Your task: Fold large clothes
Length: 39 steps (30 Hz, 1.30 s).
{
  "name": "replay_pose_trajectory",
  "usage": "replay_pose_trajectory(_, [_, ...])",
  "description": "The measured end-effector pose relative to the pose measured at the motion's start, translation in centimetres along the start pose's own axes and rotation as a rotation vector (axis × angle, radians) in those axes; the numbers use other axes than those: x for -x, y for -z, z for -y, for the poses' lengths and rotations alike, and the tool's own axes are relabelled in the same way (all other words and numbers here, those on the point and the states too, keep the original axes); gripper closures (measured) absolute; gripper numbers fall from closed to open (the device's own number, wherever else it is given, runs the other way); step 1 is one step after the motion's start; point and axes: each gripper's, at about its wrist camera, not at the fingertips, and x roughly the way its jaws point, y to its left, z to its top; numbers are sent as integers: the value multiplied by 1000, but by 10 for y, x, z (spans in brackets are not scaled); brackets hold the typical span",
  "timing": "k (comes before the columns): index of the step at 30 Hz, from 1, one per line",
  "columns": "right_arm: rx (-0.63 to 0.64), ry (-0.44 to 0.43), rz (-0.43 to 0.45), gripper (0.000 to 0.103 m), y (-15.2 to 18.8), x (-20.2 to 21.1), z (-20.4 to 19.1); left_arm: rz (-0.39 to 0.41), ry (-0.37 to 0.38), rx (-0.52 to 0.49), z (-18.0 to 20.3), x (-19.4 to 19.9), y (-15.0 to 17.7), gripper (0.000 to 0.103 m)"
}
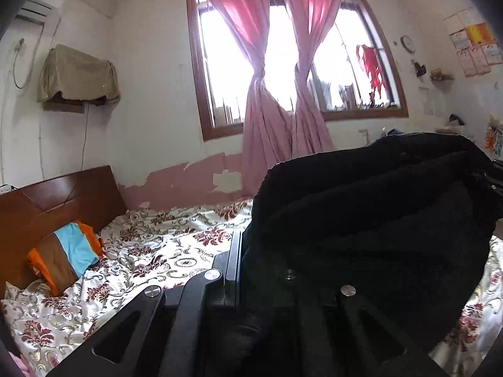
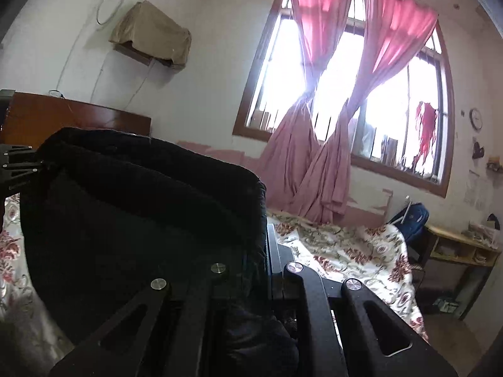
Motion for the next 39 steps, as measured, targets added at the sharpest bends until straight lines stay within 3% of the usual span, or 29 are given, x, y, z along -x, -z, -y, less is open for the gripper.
replay_pose_trajectory(11, [45,13,-161,96,27,-151,-16,-211,7,34,-5,-136,26,94])
replay_pose_trajectory(24, [63,11,-305,95,55,-233,-37,-394,32,102,-13,-216,68,90])
replay_pose_trajectory(27, [55,7,-307,95,62,-229,-36,-384,35,124,-18,-214,69,76])
replay_pose_trajectory(29, [51,5,-303,94,64,-224,-33,-360,17,129,-19,-210,67,51])
replay_pose_trajectory(31, [56,8,-299,94,65,-220,-33,-328,-2,143,-21,-203,62,39])
replay_pose_trajectory(35, [69,14,-296,85,64,-213,-32,-335,2,170,-25,-197,56,34])
replay_pose_trajectory(36, [73,16,-293,82,63,-211,-33,-337,3,175,-25,-195,55,33])
replay_pose_trajectory(39, [76,27,-257,51,55,-197,-30,-321,3,180,-23,-185,51,24])
